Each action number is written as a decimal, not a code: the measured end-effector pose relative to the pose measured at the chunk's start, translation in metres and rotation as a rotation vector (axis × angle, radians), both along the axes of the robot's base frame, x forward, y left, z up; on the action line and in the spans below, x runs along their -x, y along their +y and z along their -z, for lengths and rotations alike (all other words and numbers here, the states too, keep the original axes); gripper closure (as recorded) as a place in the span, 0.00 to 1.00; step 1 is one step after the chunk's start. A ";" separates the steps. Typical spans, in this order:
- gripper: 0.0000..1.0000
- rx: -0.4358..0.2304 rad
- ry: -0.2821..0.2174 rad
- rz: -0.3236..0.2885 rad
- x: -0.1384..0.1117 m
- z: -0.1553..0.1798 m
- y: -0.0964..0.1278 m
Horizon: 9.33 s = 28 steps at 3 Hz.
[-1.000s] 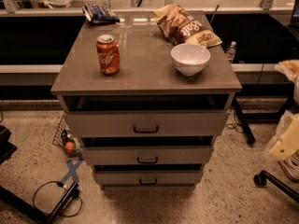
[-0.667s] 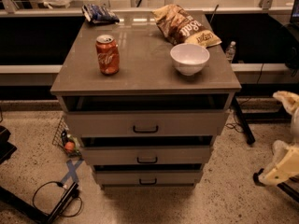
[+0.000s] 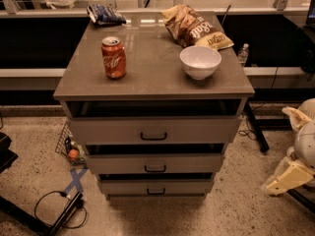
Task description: Open bottom drawer
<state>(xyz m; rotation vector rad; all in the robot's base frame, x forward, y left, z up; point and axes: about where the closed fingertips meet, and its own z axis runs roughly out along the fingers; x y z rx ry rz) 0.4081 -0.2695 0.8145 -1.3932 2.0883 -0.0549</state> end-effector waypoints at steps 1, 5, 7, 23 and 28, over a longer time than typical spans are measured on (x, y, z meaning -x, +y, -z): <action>0.00 0.000 -0.005 -0.001 -0.001 0.002 0.001; 0.00 -0.211 -0.085 -0.049 -0.027 0.238 0.055; 0.00 -0.177 -0.061 -0.057 -0.028 0.260 0.063; 1.00 -0.166 0.136 -0.211 -0.163 0.628 0.150; 0.74 -0.167 0.138 -0.212 -0.162 0.629 0.151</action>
Offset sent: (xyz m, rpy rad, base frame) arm 0.0144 0.0254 -0.1005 0.0512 -0.0980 0.0124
